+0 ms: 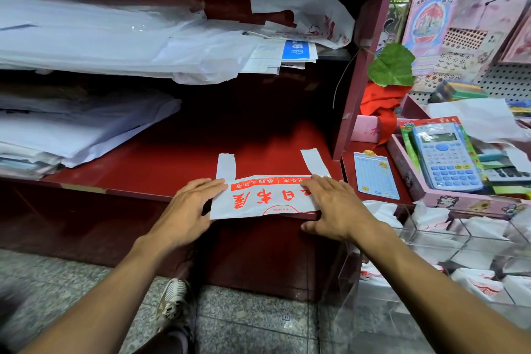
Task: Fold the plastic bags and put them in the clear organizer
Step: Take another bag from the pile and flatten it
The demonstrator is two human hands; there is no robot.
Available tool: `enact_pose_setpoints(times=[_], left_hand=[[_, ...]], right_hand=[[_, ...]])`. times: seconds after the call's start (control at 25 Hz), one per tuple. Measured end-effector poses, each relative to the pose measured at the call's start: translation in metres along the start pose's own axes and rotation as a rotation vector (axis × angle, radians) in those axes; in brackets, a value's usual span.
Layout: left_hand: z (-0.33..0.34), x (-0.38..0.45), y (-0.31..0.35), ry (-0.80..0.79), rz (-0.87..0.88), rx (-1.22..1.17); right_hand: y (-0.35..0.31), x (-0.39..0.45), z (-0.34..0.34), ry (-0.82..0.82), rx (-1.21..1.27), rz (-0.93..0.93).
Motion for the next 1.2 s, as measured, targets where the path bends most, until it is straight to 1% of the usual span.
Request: enact_pose_setpoints(times=[0.12,0.24,0.36,0.56,0.72,0.84,0.96,1.04,1.12,1.2], left_hand=[[-0.007,0.0,-0.003,0.074,-0.023,-0.08],[-0.017,-0.002,-0.008,0.158,-0.075,-0.144],[-0.022,-0.004,-0.004,0.188,-0.081,-0.157],[-0.028,-0.005,0.0,0.277,-0.143,-0.303],[-0.028,-0.004,0.001,0.315,-0.194,-0.464],[-0.028,-0.001,0.0,0.361,-0.273,-0.471],[-0.025,0.002,0.001,0.388,-0.338,-0.415],[-0.024,0.004,0.002,0.396,-0.353,-0.369],[-0.024,0.005,0.005,0.389,-0.347,-0.284],[-0.023,0.007,0.008,0.346,-0.293,-0.13]], right_hand=[[0.008,0.004,-0.009,0.001,-0.001,-0.028],[0.022,0.001,-0.014,0.008,0.067,-0.052],[0.029,-0.002,-0.014,0.081,0.173,-0.07],[0.043,0.003,-0.013,0.159,0.426,-0.072],[0.052,0.003,-0.018,0.205,0.691,0.058],[0.057,0.006,-0.015,0.236,0.856,0.159],[0.056,0.008,-0.013,0.29,0.841,0.245],[0.053,0.01,-0.014,0.336,0.764,0.275],[0.05,0.012,-0.015,0.368,0.659,0.306],[0.047,0.013,-0.015,0.381,0.588,0.332]])
Point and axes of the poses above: each hand's wrist, its own x-axis towards the middle knuckle, its own z-axis out of the palm, y = z × x, the point moved 5 cm from there along x, towards the middle knuckle, and after that the axes turned 7 degrees about z, right-handed, at the moved point
